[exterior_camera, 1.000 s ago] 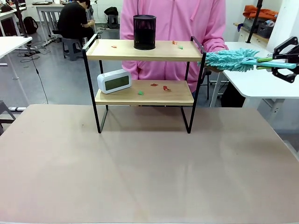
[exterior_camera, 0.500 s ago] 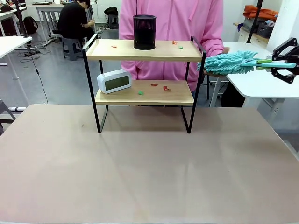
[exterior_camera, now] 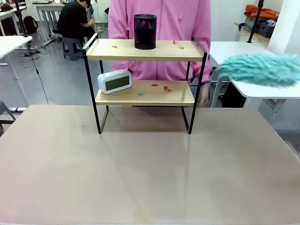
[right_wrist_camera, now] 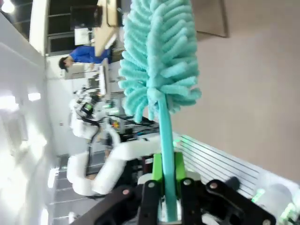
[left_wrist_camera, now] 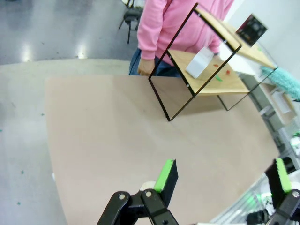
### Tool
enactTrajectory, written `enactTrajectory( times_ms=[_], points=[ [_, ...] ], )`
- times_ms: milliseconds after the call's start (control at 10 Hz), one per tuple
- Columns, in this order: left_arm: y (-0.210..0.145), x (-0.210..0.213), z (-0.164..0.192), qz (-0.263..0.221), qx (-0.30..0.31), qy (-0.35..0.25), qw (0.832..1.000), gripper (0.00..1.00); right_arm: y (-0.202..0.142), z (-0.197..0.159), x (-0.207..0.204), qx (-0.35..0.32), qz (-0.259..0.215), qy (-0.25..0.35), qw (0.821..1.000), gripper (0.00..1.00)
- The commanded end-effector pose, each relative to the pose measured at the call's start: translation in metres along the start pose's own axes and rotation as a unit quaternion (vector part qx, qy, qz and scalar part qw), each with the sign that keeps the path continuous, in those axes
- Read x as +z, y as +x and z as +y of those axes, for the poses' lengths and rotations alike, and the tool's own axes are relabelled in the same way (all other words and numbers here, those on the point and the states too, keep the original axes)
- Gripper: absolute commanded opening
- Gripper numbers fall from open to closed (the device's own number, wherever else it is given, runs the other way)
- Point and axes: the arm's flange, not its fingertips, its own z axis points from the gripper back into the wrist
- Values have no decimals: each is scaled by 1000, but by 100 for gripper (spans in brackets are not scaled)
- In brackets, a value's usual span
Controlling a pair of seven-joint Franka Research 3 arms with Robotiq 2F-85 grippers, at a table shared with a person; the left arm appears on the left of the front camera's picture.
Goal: Clean the shelf.
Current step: Pick up the Duster from the human.
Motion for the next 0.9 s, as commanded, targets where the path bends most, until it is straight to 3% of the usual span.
enactTrajectory(
  times_ms=[0, 200, 400, 800],
  points=[
    [1, -2, -1, -7, -11, -7, 1000, 100, -61, -40, 31, 57, -66, -30, 996, 0],
    [1, -2, -1, -7, -11, -7, 1000, 100, -103, -70, 43, 93, -50, -28, 994, 0],
    [1, -2, -1, -7, -11, -7, 1000, 100, -106, -84, 35, 78, -42, -21, 996, 0],
    [1, -2, -1, -7, -11, -7, 1000, 100, -113, -73, 49, 80, -56, -34, 995, 0]
  ],
)
